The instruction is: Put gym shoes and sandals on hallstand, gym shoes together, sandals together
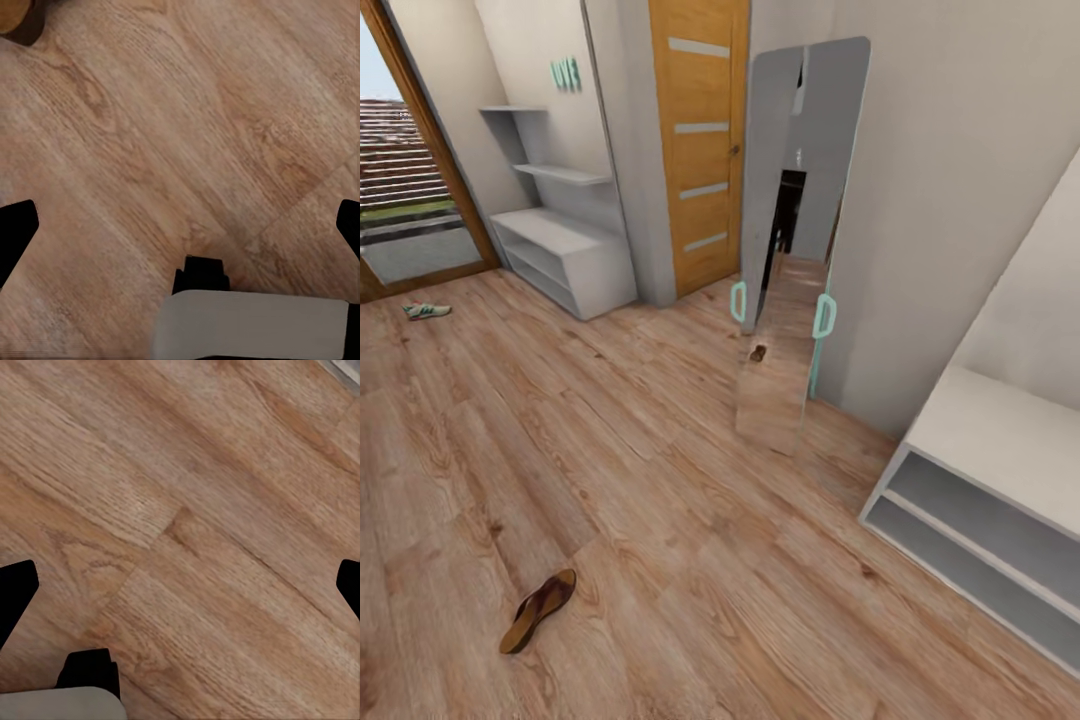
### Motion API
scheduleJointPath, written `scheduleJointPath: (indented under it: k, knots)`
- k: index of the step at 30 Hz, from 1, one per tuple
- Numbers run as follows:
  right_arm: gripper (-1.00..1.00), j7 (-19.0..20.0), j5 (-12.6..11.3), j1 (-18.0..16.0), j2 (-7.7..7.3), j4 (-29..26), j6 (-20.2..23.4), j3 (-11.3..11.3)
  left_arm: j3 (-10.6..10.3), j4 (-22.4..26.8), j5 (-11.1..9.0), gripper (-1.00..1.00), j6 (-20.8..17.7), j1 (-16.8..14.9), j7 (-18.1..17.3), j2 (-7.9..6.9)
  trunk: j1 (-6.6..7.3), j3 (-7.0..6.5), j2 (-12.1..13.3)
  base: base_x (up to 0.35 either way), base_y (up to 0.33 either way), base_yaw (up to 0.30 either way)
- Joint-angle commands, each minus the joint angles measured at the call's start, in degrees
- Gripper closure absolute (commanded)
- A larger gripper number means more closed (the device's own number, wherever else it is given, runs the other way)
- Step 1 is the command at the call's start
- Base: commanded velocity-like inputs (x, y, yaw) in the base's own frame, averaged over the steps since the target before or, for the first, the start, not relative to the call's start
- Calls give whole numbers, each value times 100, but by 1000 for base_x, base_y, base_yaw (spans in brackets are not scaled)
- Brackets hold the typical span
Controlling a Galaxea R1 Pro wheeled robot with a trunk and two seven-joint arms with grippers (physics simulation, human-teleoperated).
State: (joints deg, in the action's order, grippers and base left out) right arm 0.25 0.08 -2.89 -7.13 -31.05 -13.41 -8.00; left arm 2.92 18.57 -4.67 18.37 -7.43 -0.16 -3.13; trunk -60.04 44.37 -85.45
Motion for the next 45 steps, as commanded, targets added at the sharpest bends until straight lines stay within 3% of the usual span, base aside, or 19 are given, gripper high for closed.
scheduleJointPath:
  k: [1, 25, 45]
  knots:
    - [-100, 2, 1, -1, 1, 2, -19, -9, -11, -7, -49, -100, 18, -4, -2, -1, -22, 28, -43, 0, 0, 232]
    - [-100, 8, 1, -1, 1, 2, -21, -9, -11, -3, -52, -100, 18, -6, -2, -3, -549, 586, -1006, 0, 0, 230]
    - [-100, 26, 27, -1, -8, 2, -12, -17, -11, -11, -51, -100, 26, -8, -2, 5, -988, 954, -1808, 0, 0, 18]
